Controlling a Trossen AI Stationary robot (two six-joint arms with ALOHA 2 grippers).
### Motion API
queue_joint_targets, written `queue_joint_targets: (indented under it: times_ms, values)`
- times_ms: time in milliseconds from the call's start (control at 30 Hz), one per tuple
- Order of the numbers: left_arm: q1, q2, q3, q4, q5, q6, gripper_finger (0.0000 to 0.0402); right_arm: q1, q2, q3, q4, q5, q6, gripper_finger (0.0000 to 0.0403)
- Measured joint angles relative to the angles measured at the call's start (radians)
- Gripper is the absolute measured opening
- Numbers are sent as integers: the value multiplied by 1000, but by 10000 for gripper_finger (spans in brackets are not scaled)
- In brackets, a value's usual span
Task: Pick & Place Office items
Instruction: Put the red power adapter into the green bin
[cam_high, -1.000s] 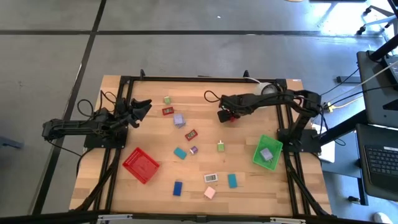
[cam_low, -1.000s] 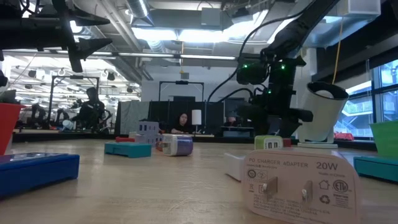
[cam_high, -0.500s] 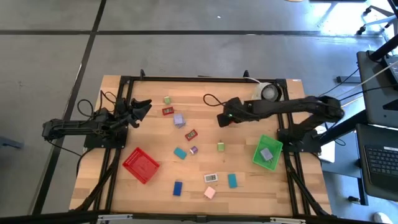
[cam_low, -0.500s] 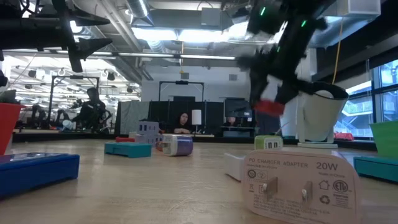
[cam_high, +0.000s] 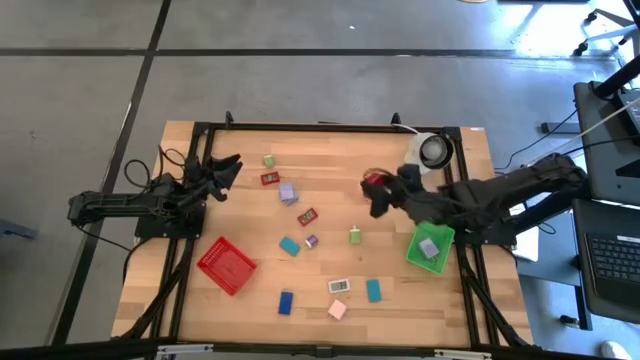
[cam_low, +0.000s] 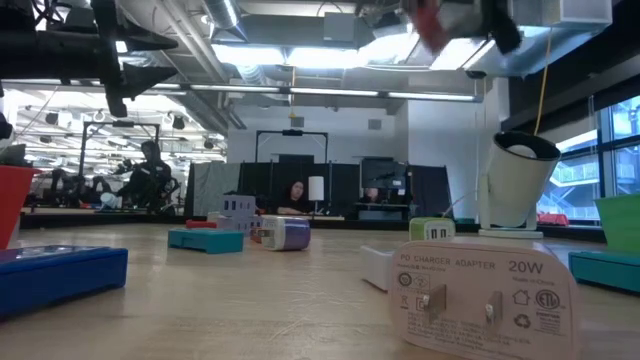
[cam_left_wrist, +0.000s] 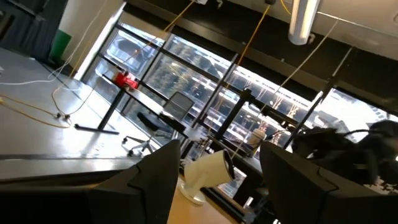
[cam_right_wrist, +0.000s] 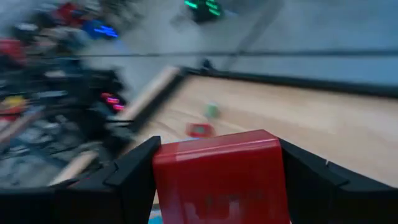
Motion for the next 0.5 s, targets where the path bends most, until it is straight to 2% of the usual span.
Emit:
queue_joint_targets:
  times_ms: [100, 200, 367, 500]
  values:
    - [0, 0, 0, 1, 7, -26, 215, 81, -17, 1, 100, -2, -126, 271]
    - [0, 0, 0, 1, -2, -86, 214, 151, -34, 1, 104, -112, -147, 272]
    - [0, 0, 0, 0, -37, -190, 214, 273, -45, 1, -5, -316, 47, 272]
    - [0, 0, 0, 0, -42, -283, 214, 376, -45, 1, -176, -396, 254, 272]
